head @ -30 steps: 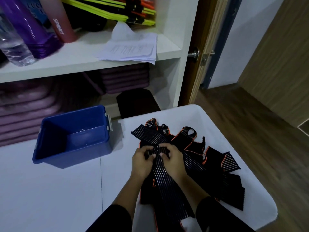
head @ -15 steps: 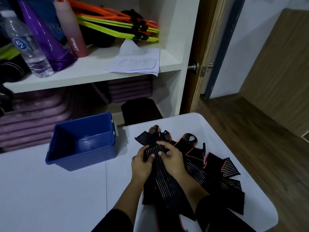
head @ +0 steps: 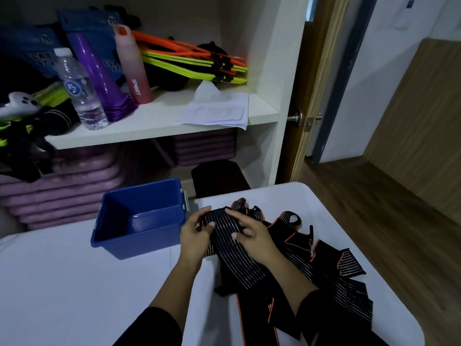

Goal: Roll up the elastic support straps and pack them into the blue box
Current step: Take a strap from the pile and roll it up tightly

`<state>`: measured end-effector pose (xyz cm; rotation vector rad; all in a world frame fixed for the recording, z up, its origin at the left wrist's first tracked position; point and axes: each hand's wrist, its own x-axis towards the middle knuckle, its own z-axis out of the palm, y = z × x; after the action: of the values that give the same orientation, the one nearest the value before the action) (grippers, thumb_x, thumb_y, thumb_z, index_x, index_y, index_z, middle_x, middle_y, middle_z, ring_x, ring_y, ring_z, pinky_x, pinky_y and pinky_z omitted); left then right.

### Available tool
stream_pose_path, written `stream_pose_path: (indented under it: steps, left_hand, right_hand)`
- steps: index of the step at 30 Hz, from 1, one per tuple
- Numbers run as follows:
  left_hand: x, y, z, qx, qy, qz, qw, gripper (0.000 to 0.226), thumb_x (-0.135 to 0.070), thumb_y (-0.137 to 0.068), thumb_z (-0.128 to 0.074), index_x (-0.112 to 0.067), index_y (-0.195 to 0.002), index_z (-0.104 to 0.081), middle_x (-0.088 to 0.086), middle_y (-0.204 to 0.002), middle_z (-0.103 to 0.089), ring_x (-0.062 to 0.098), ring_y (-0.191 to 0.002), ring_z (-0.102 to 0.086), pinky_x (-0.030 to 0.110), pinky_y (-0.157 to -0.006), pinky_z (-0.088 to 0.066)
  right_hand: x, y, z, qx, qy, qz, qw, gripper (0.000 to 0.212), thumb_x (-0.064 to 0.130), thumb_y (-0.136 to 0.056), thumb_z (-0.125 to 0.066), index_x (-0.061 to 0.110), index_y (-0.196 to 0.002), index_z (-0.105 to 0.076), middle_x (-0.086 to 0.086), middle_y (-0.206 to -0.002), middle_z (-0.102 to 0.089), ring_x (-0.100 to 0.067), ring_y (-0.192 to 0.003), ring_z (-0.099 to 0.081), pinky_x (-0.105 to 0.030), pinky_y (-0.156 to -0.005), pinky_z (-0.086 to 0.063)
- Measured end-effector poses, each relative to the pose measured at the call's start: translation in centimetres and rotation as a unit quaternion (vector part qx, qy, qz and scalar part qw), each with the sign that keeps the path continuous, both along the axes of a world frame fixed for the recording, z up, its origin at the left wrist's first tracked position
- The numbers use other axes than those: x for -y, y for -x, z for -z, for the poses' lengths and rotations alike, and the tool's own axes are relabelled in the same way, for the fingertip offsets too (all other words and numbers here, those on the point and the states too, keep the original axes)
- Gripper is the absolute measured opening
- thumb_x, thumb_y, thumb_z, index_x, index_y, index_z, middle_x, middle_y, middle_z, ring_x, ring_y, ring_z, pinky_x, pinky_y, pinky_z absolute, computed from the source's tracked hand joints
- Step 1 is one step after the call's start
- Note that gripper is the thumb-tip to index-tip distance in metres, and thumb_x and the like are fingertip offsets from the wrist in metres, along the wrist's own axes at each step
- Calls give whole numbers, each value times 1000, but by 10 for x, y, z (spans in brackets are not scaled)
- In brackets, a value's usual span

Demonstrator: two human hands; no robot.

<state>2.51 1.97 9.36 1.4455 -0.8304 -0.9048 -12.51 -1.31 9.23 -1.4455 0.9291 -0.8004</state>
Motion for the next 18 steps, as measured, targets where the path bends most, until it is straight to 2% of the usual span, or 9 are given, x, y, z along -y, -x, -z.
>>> stream_pose_path:
  steps: [2, 5, 7, 10, 13, 15, 18]
  left_hand:
    - [-9, -12, -7, 7, 13, 19, 1000, 33, -4, -86, -60, -31, -105, -66, 3, -112, -64, 21, -104, -61, 40, -88, -54]
    - [-24, -30, -17, 33, 22, 39, 998, 36, -5, -84, -63, -33, -107, -65, -4, -112, -64, 22, -106, -60, 46, -91, -52]
    - [-35, -41, -26, 37, 34, 40, 998, 41, -1, -83, -62, -34, -107, -64, -7, -111, -65, 19, -105, -60, 42, -89, -53]
    - [-49, -63, -42, 54, 57, -2, 997, 44, 7, -82, -58, -33, -100, -65, -10, -105, -66, 11, -101, -61, 37, -88, -53]
    - [-60, -93, -53, 69, 70, -57, 993, 42, 6, -83, -58, -33, -93, -68, -6, -104, -68, 15, -100, -62, 34, -88, -52]
    - [-69, -113, -60, 54, 69, -80, 993, 40, 3, -84, -58, -35, -91, -70, -2, -104, -69, 18, -99, -64, 35, -88, -53]
    - [-87, -144, -71, 36, 73, -83, 993, 35, -2, -85, -60, -30, -103, -68, 2, -110, -68, 17, -102, -63, 33, -90, -52]
  right_hand:
    - [2, -16, -13, 20, 18, 4, 1000, 49, -9, -88, -52, 28, -118, -63, 1, -111, -65, -9, -98, -66, -20, -80, -55]
    - [1, -45, -30, 44, 17, 12, 999, 44, -7, -88, -54, 28, -110, -65, -9, -101, -70, -14, -88, -69, -23, -75, -57]
    - [-3, -64, -37, 50, 20, 11, 998, 44, -4, -88, -55, 34, -106, -66, -9, -102, -71, -16, -90, -69, -26, -78, -57]
    - [-12, -89, -42, 61, 16, -34, 997, 42, 1, -89, -57, 35, -112, -65, -3, -117, -66, -16, -105, -65, -29, -88, -55]
    - [-27, -110, -45, 40, 21, -108, 993, 42, 5, -87, -62, 28, -123, -60, 3, -126, -58, -9, -111, -60, -16, -83, -51]
    - [-39, -126, -51, 31, 20, -147, 988, 44, 0, -86, -62, 24, -123, -59, 6, -122, -58, -4, -106, -61, -14, -80, -51]
    - [-52, -158, -62, 48, 12, -169, 984, 46, -5, -86, -60, 27, -119, -60, 7, -116, -62, -5, -96, -66, -22, -77, -55]
